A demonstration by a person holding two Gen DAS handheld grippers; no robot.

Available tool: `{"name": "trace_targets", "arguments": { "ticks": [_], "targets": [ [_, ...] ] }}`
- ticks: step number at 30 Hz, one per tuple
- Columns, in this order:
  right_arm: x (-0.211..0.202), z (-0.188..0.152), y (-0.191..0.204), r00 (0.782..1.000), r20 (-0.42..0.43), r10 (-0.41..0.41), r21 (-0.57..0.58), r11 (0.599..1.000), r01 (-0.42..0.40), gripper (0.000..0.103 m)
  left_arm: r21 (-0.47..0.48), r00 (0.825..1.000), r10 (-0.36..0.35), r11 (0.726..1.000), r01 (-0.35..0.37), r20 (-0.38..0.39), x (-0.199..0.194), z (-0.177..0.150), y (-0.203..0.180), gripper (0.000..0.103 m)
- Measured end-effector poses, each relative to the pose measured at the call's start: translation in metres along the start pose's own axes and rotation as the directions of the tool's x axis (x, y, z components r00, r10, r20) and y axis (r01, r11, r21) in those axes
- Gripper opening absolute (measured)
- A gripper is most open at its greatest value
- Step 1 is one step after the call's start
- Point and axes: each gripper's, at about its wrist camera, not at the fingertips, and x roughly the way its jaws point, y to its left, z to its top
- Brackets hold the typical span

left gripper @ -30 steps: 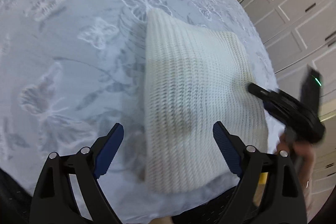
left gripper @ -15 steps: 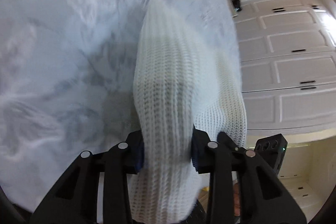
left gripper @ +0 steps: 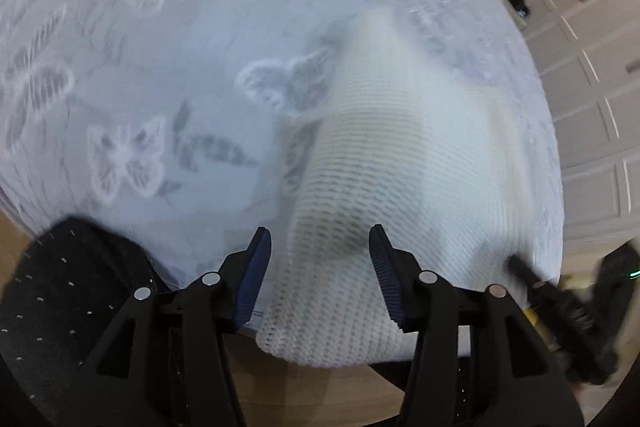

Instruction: Fold small clothes

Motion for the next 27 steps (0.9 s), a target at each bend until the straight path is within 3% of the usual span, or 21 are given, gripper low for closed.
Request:
{"name": "trace_targets", "arguments": {
  "ticks": [2, 5, 9, 12, 13, 16, 19, 21, 23, 27],
  "targets": [
    [-0.030, 0.000, 0.014, 0.995, 0.100, -0.019, -0.046, 0.999, 0.024, 0.040, 0.083, 0.999, 0.022, 0.996, -0.025, 0.043, -0.012, -0.001, -0.020, 0.053],
    [-0.063, 0.018, 0.050, 0.982, 0.191, -0.004, -0.149, 0.988, 0.033, 0.005, 0.189, 0.992, 0.077, 0.977, -0.095, 0.100, -0.020, 0.001, -0.047, 0.058],
    [-0.036, 0.051, 0.076, 0.987, 0.161, -0.014, -0.249, 0.967, 0.054, 0.004, 0.255, 0.986, 0.117, 0.956, -0.143, 0.115, -0.019, -0.005, -0.067, 0.058],
    [0.023, 0.066, 0.058, 0.977, 0.105, -0.184, -0.256, 0.944, 0.205, 0.000, 0.299, 0.982, 0.147, 0.938, -0.176, 0.116, -0.012, -0.007, -0.069, 0.058],
    [0.027, 0.055, 0.052, 0.980, 0.110, -0.164, -0.258, 0.948, 0.188, 0.000, 0.310, 0.980, 0.155, 0.932, -0.186, 0.121, -0.009, -0.006, -0.071, 0.059],
    [0.011, 0.054, 0.054, 0.985, 0.115, -0.126, -0.191, 0.970, 0.147, 0.000, 0.323, 0.979, 0.167, 0.926, -0.197, 0.119, -0.006, -0.011, -0.070, 0.059],
    [-0.016, 0.044, 0.077, 0.978, 0.176, -0.112, -0.269, 0.950, 0.157, 0.001, 0.321, 0.979, 0.176, 0.925, -0.201, 0.107, 0.000, -0.011, -0.071, 0.059],
    [-0.009, 0.044, 0.081, 0.970, 0.189, -0.152, -0.322, 0.924, 0.208, 0.001, 0.315, 0.977, 0.187, 0.925, -0.211, 0.105, 0.001, -0.011, -0.070, 0.059],
    [0.016, 0.046, 0.065, 0.955, 0.139, -0.261, -0.333, 0.896, 0.293, 0.000, 0.314, 0.975, 0.196, 0.923, -0.221, 0.107, -0.001, -0.012, -0.068, 0.060],
    [-0.002, 0.045, 0.059, 0.961, 0.164, -0.221, -0.277, 0.925, 0.260, 0.000, 0.318, 0.968, 0.217, 0.916, -0.247, 0.128, -0.005, -0.015, -0.064, 0.064]
  ]
}}
